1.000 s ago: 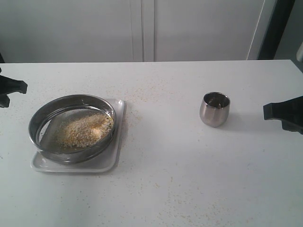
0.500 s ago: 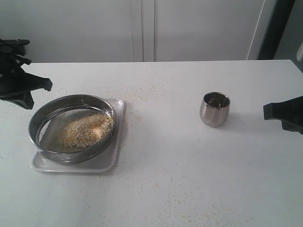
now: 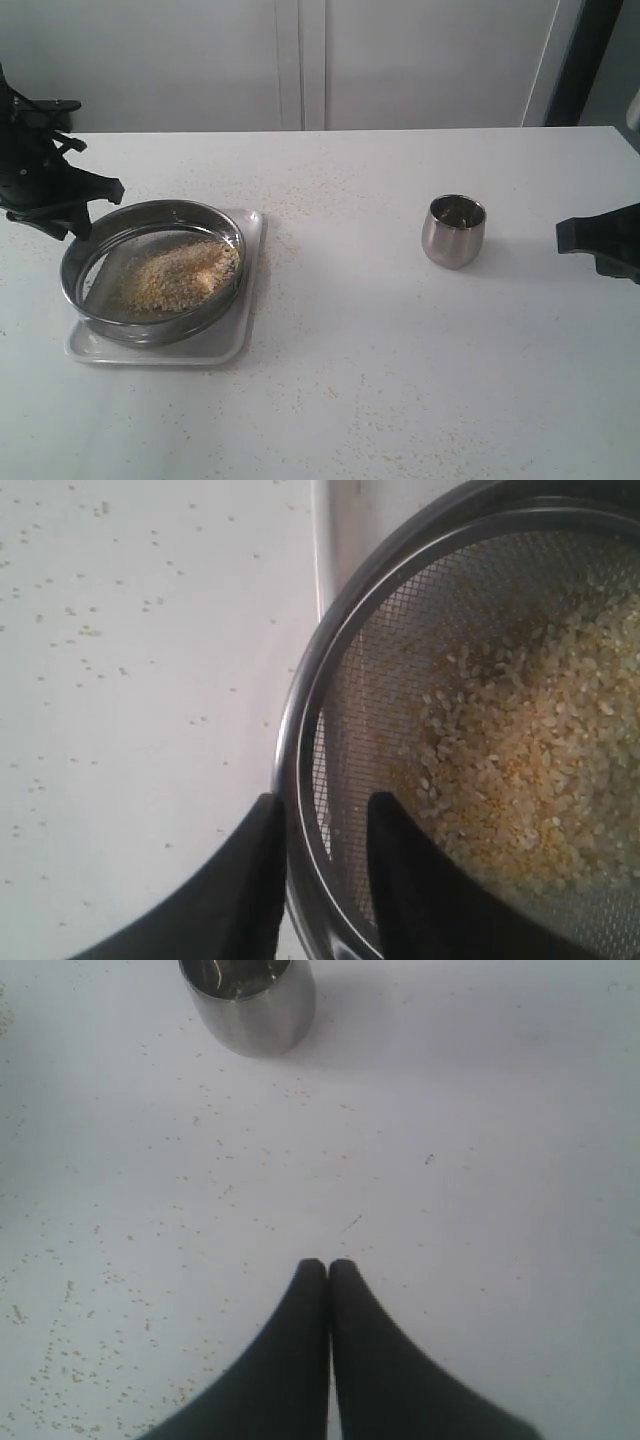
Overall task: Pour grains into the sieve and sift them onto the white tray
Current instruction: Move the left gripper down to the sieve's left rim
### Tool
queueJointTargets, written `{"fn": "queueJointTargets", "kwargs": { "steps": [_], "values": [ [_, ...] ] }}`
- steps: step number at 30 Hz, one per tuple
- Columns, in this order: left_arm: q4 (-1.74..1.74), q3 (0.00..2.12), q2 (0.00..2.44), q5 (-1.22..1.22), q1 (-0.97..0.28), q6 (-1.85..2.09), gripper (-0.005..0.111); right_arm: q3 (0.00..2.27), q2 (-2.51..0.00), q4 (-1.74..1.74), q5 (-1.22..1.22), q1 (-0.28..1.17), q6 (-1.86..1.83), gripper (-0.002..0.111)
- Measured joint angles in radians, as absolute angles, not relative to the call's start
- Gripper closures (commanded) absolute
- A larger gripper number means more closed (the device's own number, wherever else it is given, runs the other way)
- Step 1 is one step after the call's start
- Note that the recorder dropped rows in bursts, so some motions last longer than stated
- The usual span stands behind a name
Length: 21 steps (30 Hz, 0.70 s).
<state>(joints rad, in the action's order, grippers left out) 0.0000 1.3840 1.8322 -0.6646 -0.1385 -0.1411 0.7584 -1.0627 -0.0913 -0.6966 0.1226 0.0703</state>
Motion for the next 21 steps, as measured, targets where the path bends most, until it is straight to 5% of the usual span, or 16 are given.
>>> {"fn": "queueJointTargets", "kwargs": {
  "steps": [21],
  "values": [
    [0.042, 1.384, 1.954, -0.611, -0.138, -0.179, 0.07, 0.758, -1.063, -0.091, -0.697, 0.123, 0.07, 0.108]
  ]
}}
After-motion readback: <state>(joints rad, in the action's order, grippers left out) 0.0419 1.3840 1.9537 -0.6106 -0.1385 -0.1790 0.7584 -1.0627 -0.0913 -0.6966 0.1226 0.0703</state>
